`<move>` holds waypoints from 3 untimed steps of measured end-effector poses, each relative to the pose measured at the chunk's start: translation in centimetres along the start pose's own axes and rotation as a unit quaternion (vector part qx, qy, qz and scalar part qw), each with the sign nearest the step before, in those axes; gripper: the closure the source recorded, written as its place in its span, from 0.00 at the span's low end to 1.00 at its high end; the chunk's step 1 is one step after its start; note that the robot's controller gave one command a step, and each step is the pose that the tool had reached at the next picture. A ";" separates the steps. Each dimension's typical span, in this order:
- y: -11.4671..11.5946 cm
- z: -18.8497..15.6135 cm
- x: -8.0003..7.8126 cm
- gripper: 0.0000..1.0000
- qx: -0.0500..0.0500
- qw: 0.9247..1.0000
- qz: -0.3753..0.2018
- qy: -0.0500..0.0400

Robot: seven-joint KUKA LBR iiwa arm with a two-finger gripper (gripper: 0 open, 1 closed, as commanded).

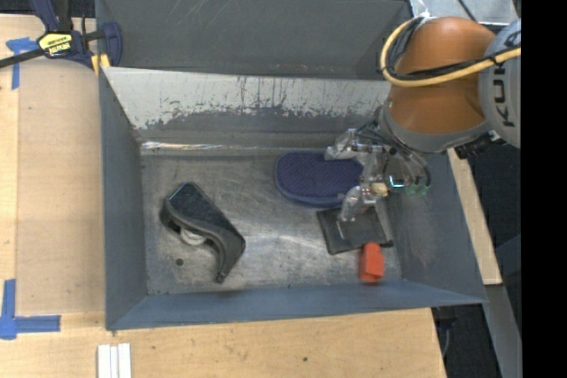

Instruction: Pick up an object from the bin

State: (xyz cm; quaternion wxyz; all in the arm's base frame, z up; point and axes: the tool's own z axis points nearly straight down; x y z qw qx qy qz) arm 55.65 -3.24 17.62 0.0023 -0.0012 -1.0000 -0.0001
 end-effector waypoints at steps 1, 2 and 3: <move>-0.9 8.3 -0.6 0.00 -0.001 0.995 0.099 -0.006; -0.9 7.8 -1.0 1.00 0.000 0.995 0.098 -0.015; -1.1 -2.6 -2.1 1.00 0.000 0.994 0.112 -0.008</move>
Offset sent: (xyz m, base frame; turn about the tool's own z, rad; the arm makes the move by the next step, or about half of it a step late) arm 0.0036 -0.0083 -0.0841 0.1972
